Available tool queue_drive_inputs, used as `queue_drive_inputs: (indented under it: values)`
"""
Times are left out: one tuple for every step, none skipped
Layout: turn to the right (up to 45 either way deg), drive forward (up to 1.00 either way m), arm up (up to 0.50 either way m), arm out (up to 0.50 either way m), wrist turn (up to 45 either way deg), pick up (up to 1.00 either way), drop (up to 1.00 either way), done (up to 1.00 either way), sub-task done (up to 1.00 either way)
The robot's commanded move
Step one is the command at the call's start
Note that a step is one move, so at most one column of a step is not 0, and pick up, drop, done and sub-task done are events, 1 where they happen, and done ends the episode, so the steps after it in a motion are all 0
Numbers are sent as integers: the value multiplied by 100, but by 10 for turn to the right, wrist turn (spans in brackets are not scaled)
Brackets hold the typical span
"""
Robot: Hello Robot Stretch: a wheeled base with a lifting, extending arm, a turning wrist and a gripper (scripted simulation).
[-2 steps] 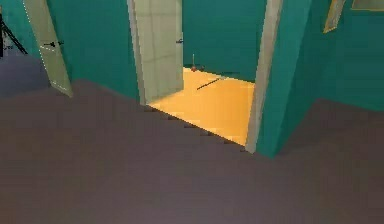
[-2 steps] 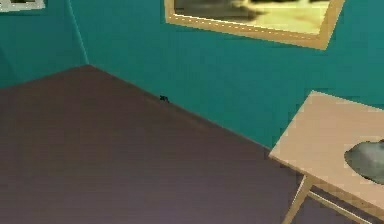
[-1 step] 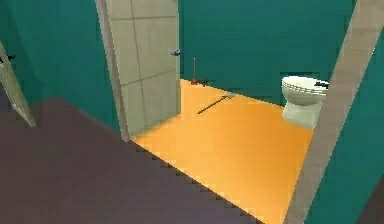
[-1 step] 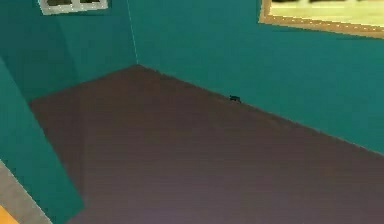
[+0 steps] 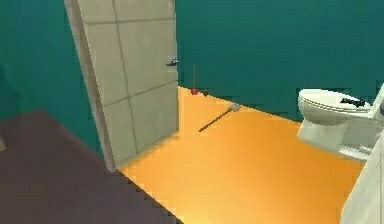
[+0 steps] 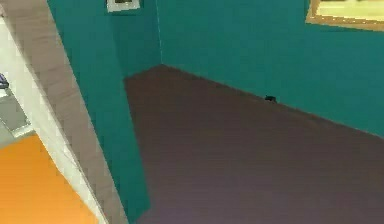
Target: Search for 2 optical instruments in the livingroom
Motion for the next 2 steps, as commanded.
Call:
queue_drive_inputs:
  values:
    - [60, 0, 0, 0, 0, 0, 0, 0, 0]
    - [0, 100, 0, 0, 0, 0, 0, 0, 0]
